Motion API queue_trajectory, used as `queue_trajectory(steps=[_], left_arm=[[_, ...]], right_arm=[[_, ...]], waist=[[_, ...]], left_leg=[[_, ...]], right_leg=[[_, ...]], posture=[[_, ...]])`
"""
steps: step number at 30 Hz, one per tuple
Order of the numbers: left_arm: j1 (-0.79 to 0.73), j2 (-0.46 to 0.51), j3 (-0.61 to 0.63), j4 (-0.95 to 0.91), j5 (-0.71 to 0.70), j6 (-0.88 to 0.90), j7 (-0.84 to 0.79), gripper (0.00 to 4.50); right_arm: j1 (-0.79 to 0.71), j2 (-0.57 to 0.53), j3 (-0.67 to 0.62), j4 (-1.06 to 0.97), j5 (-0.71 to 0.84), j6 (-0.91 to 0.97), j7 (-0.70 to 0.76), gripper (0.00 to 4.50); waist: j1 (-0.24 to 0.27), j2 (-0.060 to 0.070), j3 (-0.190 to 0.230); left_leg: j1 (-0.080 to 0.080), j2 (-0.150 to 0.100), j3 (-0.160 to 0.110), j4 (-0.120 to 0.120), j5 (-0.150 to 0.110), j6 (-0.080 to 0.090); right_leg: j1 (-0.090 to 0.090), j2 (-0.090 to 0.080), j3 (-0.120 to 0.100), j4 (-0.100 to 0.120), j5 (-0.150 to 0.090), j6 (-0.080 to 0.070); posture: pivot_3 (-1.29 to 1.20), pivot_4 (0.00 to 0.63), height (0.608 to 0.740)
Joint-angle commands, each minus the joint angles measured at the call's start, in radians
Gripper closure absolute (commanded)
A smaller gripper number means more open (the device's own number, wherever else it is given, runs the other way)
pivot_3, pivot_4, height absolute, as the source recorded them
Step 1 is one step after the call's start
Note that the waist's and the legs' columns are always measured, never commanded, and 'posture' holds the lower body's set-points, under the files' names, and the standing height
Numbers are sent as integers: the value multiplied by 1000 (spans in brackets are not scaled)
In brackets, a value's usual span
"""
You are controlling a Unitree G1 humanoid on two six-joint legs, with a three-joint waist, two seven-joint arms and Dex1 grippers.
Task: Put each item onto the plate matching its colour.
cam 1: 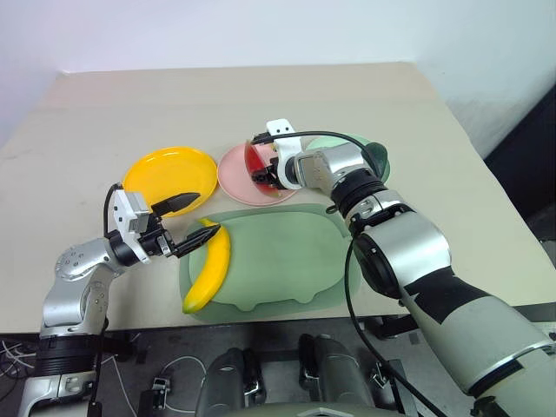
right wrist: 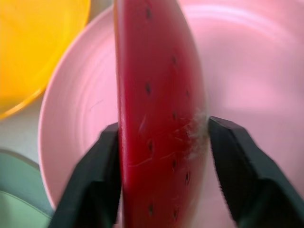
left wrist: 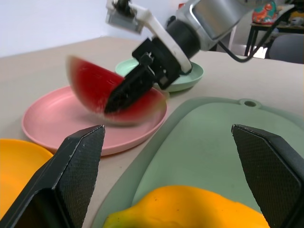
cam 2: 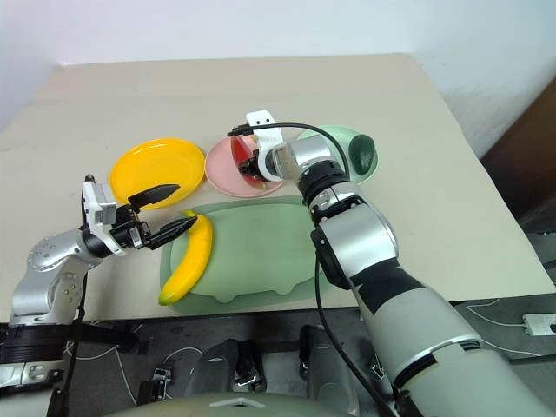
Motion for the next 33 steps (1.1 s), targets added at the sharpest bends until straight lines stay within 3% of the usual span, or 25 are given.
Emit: queue_trajectory(steps=[1, 2, 9, 12, 16, 21, 24, 26, 33], left_arm=[[8, 4, 17, -44, -2, -17, 10, 0], [8, 3, 15, -50, -3, -13, 15, 0], [-8, 13, 13, -72, -10, 14, 35, 0], [-16, 18, 16, -72, -11, 21, 36, 0], [-23, 17, 20, -88, -21, 43, 47, 0], [-16, 18, 27, -104, -30, 58, 52, 0], [-6, 21, 34, -107, -34, 60, 53, 0], [3, 22, 34, -110, -32, 57, 52, 0], [25, 17, 61, -86, -33, 18, 57, 0]], right_arm=[[-43, 6, -34, 1, -27, -28, 10, 261], [-46, 5, -39, 0, -32, -30, 17, 64], [-54, -56, -46, -156, -46, 42, 138, 64], [31, -99, -39, -398, -16, 149, 198, 64], [291, -182, -70, -967, 66, 359, 184, 64], [482, -206, -132, -1329, 140, 456, 136, 64], [632, -220, -182, -1490, 157, 432, 100, 64], [744, -240, -206, -1571, 164, 314, 129, 64], [1013, -269, -269, -1704, 285, 98, 239, 64]], waist=[[0, 0, 0], [0, 0, 0], [1, 0, 0], [2, 0, 0], [6, -1, -1], [0, -1, 0], [4, -1, -1], [9, -1, -1], [22, -1, -1]], left_leg=[[0, 0, 0, 0, 0, 0], [0, 0, 0, 0, 0, 0], [0, 0, 0, 0, 0, 0], [0, 0, -1, 0, 0, 0], [0, 0, -4, 0, 0, 0], [0, 0, -4, 1, 0, -1], [1, 0, -4, 0, 1, -2], [2, 0, -4, -1, 1, -2], [2, 0, -3, -1, 1, -2]], right_leg=[[0, 0, 0, 0, 0, 0], [0, 0, 0, 0, 0, 0], [0, -1, 0, 0, 0, 0], [0, -1, 0, 0, 0, 0], [1, -2, 0, 0, 0, 0], [1, -2, 0, 0, 0, 0], [1, -1, 0, 0, 0, -1], [2, -1, 0, -1, 0, -1], [3, -1, 0, -2, -1, -1]], posture=[[0, 150, 696], [0, 150, 696], [0, 150, 696], [0, 150, 696], [0, 150, 696], [0, 150, 696], [0, 150, 696], [0, 150, 696], [0, 150, 696]])
